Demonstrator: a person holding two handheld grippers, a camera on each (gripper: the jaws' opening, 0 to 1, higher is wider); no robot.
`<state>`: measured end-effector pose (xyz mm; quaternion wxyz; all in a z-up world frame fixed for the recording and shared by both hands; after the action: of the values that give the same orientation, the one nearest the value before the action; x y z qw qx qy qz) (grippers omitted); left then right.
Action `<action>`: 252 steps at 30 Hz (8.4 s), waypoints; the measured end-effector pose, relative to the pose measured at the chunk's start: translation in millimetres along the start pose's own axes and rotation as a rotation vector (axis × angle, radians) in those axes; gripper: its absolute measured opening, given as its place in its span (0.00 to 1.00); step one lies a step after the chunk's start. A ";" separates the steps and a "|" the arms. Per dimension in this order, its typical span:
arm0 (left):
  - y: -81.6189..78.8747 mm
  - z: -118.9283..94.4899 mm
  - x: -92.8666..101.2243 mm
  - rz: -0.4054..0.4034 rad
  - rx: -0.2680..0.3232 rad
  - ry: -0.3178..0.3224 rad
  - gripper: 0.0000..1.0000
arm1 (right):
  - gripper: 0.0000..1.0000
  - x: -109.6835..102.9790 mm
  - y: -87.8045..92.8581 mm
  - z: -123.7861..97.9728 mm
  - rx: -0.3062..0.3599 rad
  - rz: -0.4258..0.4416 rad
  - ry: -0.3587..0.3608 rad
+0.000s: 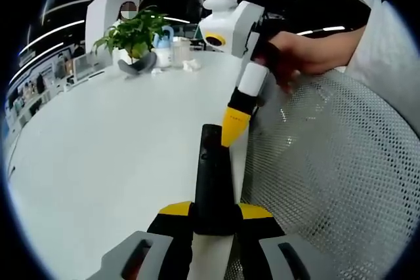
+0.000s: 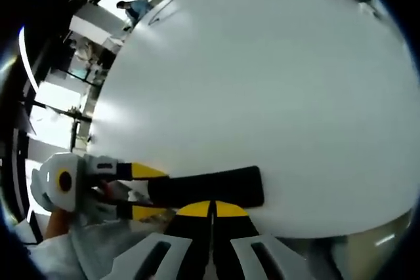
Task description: Press the specified remote control buttons in sequence, fully releasing each button before pressing the next.
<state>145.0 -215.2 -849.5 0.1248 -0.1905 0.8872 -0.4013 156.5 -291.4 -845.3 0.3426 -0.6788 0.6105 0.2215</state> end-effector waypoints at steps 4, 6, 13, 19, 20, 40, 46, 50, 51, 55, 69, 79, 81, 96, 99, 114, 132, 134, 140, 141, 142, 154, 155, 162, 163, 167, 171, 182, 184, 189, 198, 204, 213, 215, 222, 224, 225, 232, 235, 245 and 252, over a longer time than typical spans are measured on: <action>0.0 -0.2 -0.1 -0.001 0.000 0.000 0.25 | 0.00 -1.2 -2.0 -0.2 0.006 -0.010 0.002; 0.0 0.0 -0.4 0.000 0.000 0.000 0.25 | 0.00 -3.7 -7.9 -0.3 0.035 -0.050 0.003; 0.0 0.1 -0.3 0.000 0.001 0.001 0.25 | 0.00 -2.1 -11.6 1.5 0.046 -0.081 0.013; 0.1 0.1 -0.4 -0.002 0.002 0.001 0.25 | 0.00 -3.2 -14.9 2.2 0.062 -0.112 0.015; 0.2 0.0 -0.4 -0.003 0.002 0.002 0.25 | 0.00 -3.3 -14.7 2.7 0.058 -0.112 0.015; -0.3 -0.1 -0.5 -0.016 0.003 0.005 0.25 | 0.00 -2.3 -15.3 3.6 0.081 -0.128 0.014; -0.4 0.1 -0.5 -0.007 0.000 0.002 0.25 | 0.00 -2.5 -16.0 4.5 0.082 -0.153 0.029; -0.5 0.1 -0.5 -0.002 -0.001 0.001 0.25 | 0.00 -0.8 -16.9 3.7 0.087 -0.132 0.019; -0.5 0.2 -0.5 0.001 -0.001 0.000 0.25 | 0.00 -0.7 -17.1 3.4 0.086 -0.123 0.014; -0.5 0.4 -0.5 0.002 -0.002 -0.001 0.25 | 0.00 -1.4 -16.9 2.6 0.088 -0.093 0.001; -4.1 6.1 5.9 0.059 -0.013 -0.001 0.25 | 0.00 -14.0 -20.6 4.9 0.109 -0.103 -0.065; -5.7 8.2 8.7 0.081 0.002 0.005 0.25 | 0.00 -15.2 -13.6 13.6 0.044 -0.147 -0.056; -6.0 8.2 8.6 0.082 0.003 0.005 0.25 | 0.00 -15.1 -12.5 13.0 0.040 -0.156 -0.046; -5.9 7.7 7.7 0.068 0.005 0.001 0.25 | 0.00 -12.1 -15.0 15.5 0.062 -0.162 -0.024; -5.7 7.5 7.7 0.072 0.006 0.000 0.25 | 0.00 -13.0 -15.1 15.7 0.061 -0.179 -0.018; -4.8 7.5 7.4 0.089 0.008 0.001 0.25 | 0.00 -8.5 -15.9 7.7 0.054 -0.101 -0.008; -4.0 7.5 4.6 0.088 0.010 -0.008 0.25 | 0.00 -13.9 -3.9 10.7 -0.011 -0.047 -0.039; -3.8 7.7 4.5 0.088 0.011 -0.008 0.25 | 0.00 -14.0 -3.8 10.6 -0.011 -0.046 -0.040; -4.3 7.1 5.0 0.085 0.015 -0.010 0.25 | 0.00 -14.6 -4.3 11.4 -0.008 -0.079 -0.032; -4.2 7.2 5.0 0.084 0.015 -0.011 0.25 | 0.00 -14.8 -4.4 11.6 -0.006 -0.092 -0.027; -4.2 7.2 5.0 0.083 0.015 -0.012 0.25 | 0.00 -14.9 -4.6 11.6 -0.004 -0.096 -0.025; -4.8 7.4 4.6 0.086 0.014 -0.018 0.25 | 0.00 -13.5 -7.1 12.4 0.006 -0.126 -0.003; -4.2 7.6 4.3 0.087 0.015 -0.018 0.25 | 0.00 -14.2 -6.8 12.4 0.002 -0.136 0.002; -4.2 7.3 4.2 0.094 0.015 -0.017 0.25 | 0.00 -11.4 -5.8 9.4 -0.003 -0.070 -0.014; -4.0 7.3 4.0 0.093 0.016 -0.018 0.25 | 0.00 -10.8 -6.0 8.4 0.000 -0.064 -0.012; -4.1 7.3 4.0 0.092 0.017 -0.017 0.25 | 0.00 -8.2 -5.0 5.9 0.003 -0.026 -0.004; -4.1 7.5 4.0 0.092 0.018 -0.017 0.25 | 0.00 -7.9 -0.6 4.6 -0.011 0.011 -0.003; -4.6 7.5 3.9 0.084 0.022 -0.015 0.25 | 0.00 -11.0 6.7 8.4 -0.063 0.007 -0.003; -4.5 7.7 3.8 0.085 0.023 -0.015 0.25 | 0.00 -12.0 7.1 9.0 -0.071 -0.012 0.011; -4.1 7.6 3.8 0.082 0.024 -0.014 0.25 | 0.00 -9.7 6.6 8.1 -0.065 0.004 0.003; -3.7 7.2 4.2 0.088 0.024 -0.012 0.25 | 0.00 -7.2 8.7 8.9 -0.051 0.081 -0.037; -3.7 7.1 4.1 0.090 0.024 -0.011 0.25 | 0.00 -8.3 9.2 9.7 -0.054 0.070 -0.035; -3.7 7.7 3.9 0.094 0.022 -0.011 0.25 | 0.00 -7.5 8.9 9.6 -0.051 0.081 -0.042; -3.9 7.5 4.1 0.095 0.022 -0.011 0.25 | 0.00 -7.5 8.9 9.1 -0.044 0.092 -0.044; -4.2 7.1 4.6 0.095 0.022 -0.014 0.25 | 0.00 -9.8 8.5 8.6 -0.057 0.065 -0.041; -4.5 6.9 4.7 0.095 0.021 -0.016 0.25 | 0.00 -10.1 8.0 8.2 -0.054 0.068 -0.048; -4.4 7.1 4.7 0.096 0.021 -0.016 0.25 | 0.00 -10.5 6.1 8.6 -0.043 0.066 -0.057; -4.3 7.2 4.7 0.095 0.021 -0.015 0.25 | 0.00 -20.3 -3.4 11.0 0.002 0.004 -0.105; -4.6 7.3 5.0 0.097 0.022 -0.014 0.25 | 0.00 -23.1 -2.9 13.4 -0.007 -0.012 -0.119; -4.4 7.6 5.1 0.094 0.023 -0.011 0.25 | 0.00 -22.2 0.3 18.6 -0.054 -0.083 -0.092; -4.4 7.6 5.2 0.095 0.023 -0.010 0.25 | 0.00 -21.7 0.0 18.4 -0.049 -0.061 -0.103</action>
<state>144.2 -225.3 -851.4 0.1504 -0.1489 0.8900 -0.4039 155.3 -263.1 -842.0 0.3637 -0.6928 0.5656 0.2605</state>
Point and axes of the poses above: the point that each gripper's makers call its tool centre point, and the gripper's own axes: z roughly forward along the fingers, x roughly to its right, y roughly out of its underside, the point moved 1 cm from there along -z, roughly backward along the fingers, and after that the axes turned 15 degrees about -y, right-handed, at the moved point
